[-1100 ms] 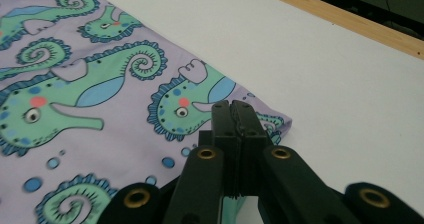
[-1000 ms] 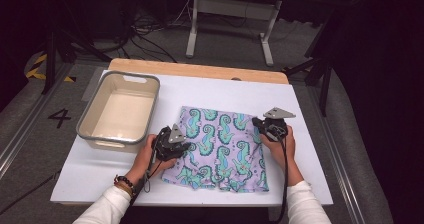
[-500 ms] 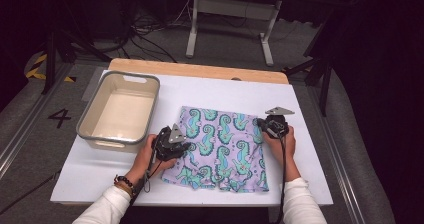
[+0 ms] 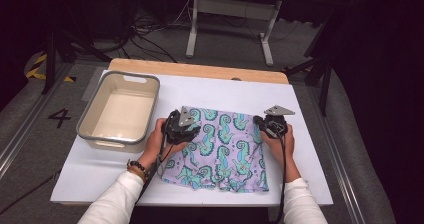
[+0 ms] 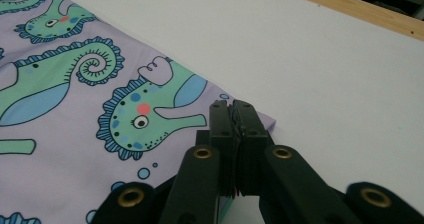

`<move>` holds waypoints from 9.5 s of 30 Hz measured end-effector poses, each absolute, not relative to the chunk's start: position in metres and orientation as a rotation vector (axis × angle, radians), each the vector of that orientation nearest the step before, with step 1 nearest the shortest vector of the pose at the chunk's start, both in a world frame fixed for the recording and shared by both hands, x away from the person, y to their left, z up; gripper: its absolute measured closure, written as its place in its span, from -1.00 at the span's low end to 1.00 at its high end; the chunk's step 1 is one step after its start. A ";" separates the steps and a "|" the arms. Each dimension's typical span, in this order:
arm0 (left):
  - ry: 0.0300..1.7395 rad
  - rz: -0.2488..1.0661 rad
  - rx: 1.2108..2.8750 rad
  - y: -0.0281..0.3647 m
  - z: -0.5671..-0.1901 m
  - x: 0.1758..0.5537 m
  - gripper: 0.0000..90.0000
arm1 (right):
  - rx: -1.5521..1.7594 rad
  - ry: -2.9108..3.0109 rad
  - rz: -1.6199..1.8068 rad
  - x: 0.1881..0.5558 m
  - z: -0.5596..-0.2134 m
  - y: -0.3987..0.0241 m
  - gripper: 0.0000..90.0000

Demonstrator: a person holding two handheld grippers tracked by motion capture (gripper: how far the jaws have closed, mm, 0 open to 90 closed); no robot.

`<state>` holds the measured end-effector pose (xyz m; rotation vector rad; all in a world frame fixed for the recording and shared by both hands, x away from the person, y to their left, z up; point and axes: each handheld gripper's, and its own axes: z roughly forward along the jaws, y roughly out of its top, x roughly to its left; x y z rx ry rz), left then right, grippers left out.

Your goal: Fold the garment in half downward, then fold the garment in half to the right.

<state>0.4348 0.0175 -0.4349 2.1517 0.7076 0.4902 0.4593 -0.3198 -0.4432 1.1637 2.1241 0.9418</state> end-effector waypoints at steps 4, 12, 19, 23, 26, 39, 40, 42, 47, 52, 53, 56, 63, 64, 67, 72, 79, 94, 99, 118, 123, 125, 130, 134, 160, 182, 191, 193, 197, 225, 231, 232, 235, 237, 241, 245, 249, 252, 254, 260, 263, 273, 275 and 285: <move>0.781 0.510 2.154 0.011 -0.438 0.459 0.34 | 1.137 2.150 0.925 0.463 -0.444 -0.313 0.96; 0.963 0.544 2.146 0.016 -0.452 0.493 0.34 | 1.161 2.187 0.850 0.472 -0.455 -0.309 0.95; 1.086 0.511 2.134 0.029 -0.466 0.504 0.36 | 1.230 2.167 0.852 0.473 -0.458 -0.320 0.98; 1.100 0.520 2.112 0.028 -0.468 0.504 0.34 | 1.236 2.160 0.843 0.472 -0.458 -0.321 0.99; 1.089 0.540 2.128 0.026 -0.466 0.502 0.34 | 1.255 2.146 0.854 0.472 -0.457 -0.322 0.98; 0.866 0.573 2.049 0.014 -0.433 0.468 0.22 | 1.168 2.071 1.060 0.442 -0.438 -0.317 0.68; 0.840 0.588 2.047 0.012 -0.431 0.465 0.20 | 1.162 2.070 1.071 0.440 -0.436 -0.316 0.64; 0.807 0.570 2.045 0.011 -0.429 0.458 0.19 | 1.142 2.057 1.110 0.434 -0.432 -0.315 0.59; 0.691 0.584 2.073 0.013 -0.425 0.438 0.09 | 1.070 2.051 1.199 0.417 -0.420 -0.311 0.42; 0.622 0.595 2.078 0.019 -0.421 0.422 0.01 | 1.016 2.057 1.235 0.402 -0.414 -0.305 0.33; 0.612 0.596 2.078 0.020 -0.420 0.420 0.01 | 1.008 2.063 1.233 0.399 -0.414 -0.304 0.31; 0.585 0.584 2.068 0.023 -0.418 0.414 0.00 | 0.989 2.071 1.243 0.394 -0.413 -0.301 0.28; 0.524 0.571 2.035 0.033 -0.420 0.395 -0.22 | 0.922 2.092 1.279 0.379 -0.411 -0.291 0.17; 0.524 0.575 2.034 0.034 -0.421 0.393 -0.27 | 0.911 2.106 1.308 0.376 -0.412 -0.289 0.14; 0.495 0.597 2.041 0.038 -0.423 0.383 -0.36 | 0.886 2.122 1.309 0.370 -0.413 -0.283 0.07; 0.469 0.588 2.020 0.049 -0.420 0.372 -0.45 | 0.851 2.143 1.273 0.362 -0.416 -0.275 -0.05; 0.412 0.592 2.041 0.060 -0.424 0.355 -0.54 | 0.780 2.166 1.276 0.348 -0.416 -0.263 -0.18; 0.430 0.587 1.993 0.089 -0.431 0.327 -0.62 | 0.656 2.234 1.286 0.320 -0.421 -0.245 -0.39; 0.454 0.590 1.996 0.099 -0.438 0.321 -0.63 | 0.620 2.257 1.280 0.313 -0.425 -0.243 -0.45; 0.537 0.543 2.033 0.120 -0.455 0.308 -0.67 | 0.553 2.328 1.283 0.301 -0.431 -0.227 -0.49; 0.539 0.542 2.045 0.119 -0.456 0.309 -0.68 | 0.556 2.340 1.284 0.301 -0.432 -0.223 -0.48; 0.541 0.533 2.046 0.118 -0.456 0.309 -0.68 | 0.550 2.347 1.288 0.301 -0.432 -0.221 -0.47; 0.548 0.524 2.059 0.117 -0.458 0.309 -0.68 | 0.533 2.366 1.275 0.300 -0.432 -0.211 -0.44; 0.556 0.526 2.053 0.116 -0.457 0.312 -0.68 | 0.543 2.400 1.296 0.300 -0.434 -0.205 -0.40; 0.622 0.527 2.063 0.067 -0.441 0.361 -0.62 | 0.544 2.614 1.175 0.295 -0.462 -0.145 -0.15; 1.024 0.537 2.128 0.027 -0.453 0.483 -0.55 | 0.560 2.622 1.117 0.297 -0.464 -0.142 0.72; 1.139 0.458 2.106 0.032 -0.469 0.502 -0.45 | 0.567 2.602 1.116 0.298 -0.465 -0.143 0.85; 1.145 0.429 2.095 0.033 -0.470 0.503 -0.38 | 0.566 2.597 1.113 0.297 -0.465 -0.143 0.86; 1.098 0.388 2.093 0.034 -0.470 0.503 -0.07 | 0.564 2.584 1.114 0.296 -0.465 -0.143 0.87; 1.032 0.548 2.078 0.026 -0.432 0.491 0.91 | 0.556 2.542 1.189 0.301 -0.450 -0.139 0.90; 1.022 0.551 2.075 0.016 -0.424 0.487 0.90 | 0.539 2.535 1.214 0.296 -0.447 -0.140 0.90; 1.021 0.551 2.069 0.016 -0.422 0.487 0.90 | 0.531 2.527 1.225 0.295 -0.445 -0.142 0.90; 1.015 0.539 2.062 0.014 -0.413 0.488 0.90 | 0.535 2.499 1.270 0.292 -0.439 -0.150 0.90; 1.004 0.521 2.061 0.012 -0.407 0.489 0.90 | 0.535 2.469 1.307 0.290 -0.434 -0.159 0.90; 0.974 0.538 2.093 0.000 -0.398 0.491 0.90 | 0.558 2.422 1.362 0.289 -0.424 -0.173 0.90; 0.938 0.540 2.117 -0.015 -0.393 0.493 0.90 | 0.585 2.388 1.376 0.287 -0.417 -0.188 0.90; 0.898 0.549 2.130 -0.030 -0.389 0.493 0.89 | 0.617 2.362 1.381 0.283 -0.413 -0.204 0.90; 0.870 0.538 2.142 -0.042 -0.388 0.494 0.89 | 0.651 2.344 1.388 0.281 -0.411 -0.217 0.89; 0.854 0.542 2.151 -0.051 -0.388 0.496 0.89 | 0.691 2.326 1.401 0.280 -0.410 -0.228 0.89; 0.799 0.512 2.164 -0.078 -0.386 0.500 0.89 | 0.776 2.286 1.410 0.278 -0.412 -0.252 0.89; 0.770 0.495 2.178 -0.096 -0.389 0.503 0.88 | 0.810 2.273 1.390 0.276 -0.415 -0.265 0.89; 0.724 0.482 2.217 -0.135 -0.415 0.503 0.63 | 0.938 2.341 1.268 0.278 -0.441 -0.301 0.88; 0.727 0.504 2.196 -0.137 -0.415 0.503 0.48 | 0.936 2.358 1.236 0.278 -0.442 -0.304 0.85; 0.667 0.476 2.058 -0.094 -0.388 0.472 -0.03 | 0.929 2.354 1.158 0.278 -0.440 -0.304 0.19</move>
